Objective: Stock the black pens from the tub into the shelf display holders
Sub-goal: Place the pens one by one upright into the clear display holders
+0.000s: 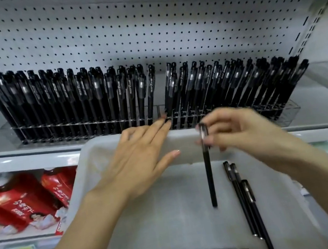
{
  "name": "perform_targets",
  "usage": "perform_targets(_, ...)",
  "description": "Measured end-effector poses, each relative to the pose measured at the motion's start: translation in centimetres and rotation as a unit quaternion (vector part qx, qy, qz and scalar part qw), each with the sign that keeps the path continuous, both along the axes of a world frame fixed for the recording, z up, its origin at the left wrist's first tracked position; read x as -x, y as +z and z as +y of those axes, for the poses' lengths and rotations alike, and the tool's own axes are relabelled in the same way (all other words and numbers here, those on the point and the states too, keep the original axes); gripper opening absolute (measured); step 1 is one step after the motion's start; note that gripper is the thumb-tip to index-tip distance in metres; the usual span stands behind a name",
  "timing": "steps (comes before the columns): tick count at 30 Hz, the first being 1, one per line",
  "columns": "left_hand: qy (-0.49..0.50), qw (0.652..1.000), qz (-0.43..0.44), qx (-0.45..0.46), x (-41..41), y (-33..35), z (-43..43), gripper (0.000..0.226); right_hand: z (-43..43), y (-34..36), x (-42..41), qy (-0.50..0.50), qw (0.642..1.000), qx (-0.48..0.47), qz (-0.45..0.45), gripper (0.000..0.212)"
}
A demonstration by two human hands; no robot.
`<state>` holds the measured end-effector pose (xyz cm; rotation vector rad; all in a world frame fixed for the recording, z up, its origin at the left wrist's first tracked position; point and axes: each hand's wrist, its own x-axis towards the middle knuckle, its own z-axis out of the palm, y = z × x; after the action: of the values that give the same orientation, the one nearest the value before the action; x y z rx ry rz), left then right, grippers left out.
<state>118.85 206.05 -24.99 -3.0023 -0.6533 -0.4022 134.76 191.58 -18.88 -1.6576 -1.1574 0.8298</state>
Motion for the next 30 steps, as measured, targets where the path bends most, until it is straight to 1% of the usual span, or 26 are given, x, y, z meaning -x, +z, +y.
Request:
perform_targets(2,-0.001,1.000,-0.003,0.002,0.0,0.0,0.0,0.070,0.4,2.1,-0.1,-0.046,0.994,-0.094,-0.023,0.035)
perform_targets(5,-0.003,1.000,-0.004,0.004,-0.1,-0.1,0.1,0.070,1.7,4.4,-0.2,-0.125,0.960,-0.243,-0.056,0.032)
perform_targets(7,-0.004,1.000,-0.004,0.002,-0.2,-0.3,0.1,0.070,3.0,5.0,-0.2,-0.161,0.931,-0.308,-0.110,0.029)
perform_targets(9,-0.003,1.000,-0.005,0.001,-0.2,-0.3,0.1,0.070,4.1,4.7,-0.1,-0.192,0.908,-0.344,-0.145,0.030)
perform_targets(13,-0.002,1.000,-0.014,-0.003,-0.2,-0.3,0.0,0.070,5.5,3.5,0.0,-0.237,0.888,-0.358,-0.168,0.032)
perform_targets(16,-0.003,1.000,-0.016,0.002,-0.2,-0.3,0.1,0.071,6.1,2.6,-0.1,-0.260,0.875,-0.366,-0.180,0.029)
perform_targets(19,-0.004,1.000,-0.017,0.003,-0.2,-0.3,0.2,0.071,6.5,1.9,-0.3,-0.276,0.868,-0.355,-0.209,0.028)
perform_targets(23,-0.002,1.000,-0.017,0.002,-0.3,-0.4,0.1,0.069,7.0,1.3,-0.8,-0.266,0.877,-0.331,-0.224,0.028)
perform_targets(27,-0.001,1.000,-0.014,0.002,-0.3,-0.4,0.1,0.069,7.3,0.4,-1.1,-0.232,0.887,-0.287,-0.276,0.017)
perform_targets(30,-0.001,1.000,-0.015,0.002,-0.3,-0.3,0.2,0.068,7.3,0.4,-1.3,-0.223,0.888,-0.280,-0.289,0.017)
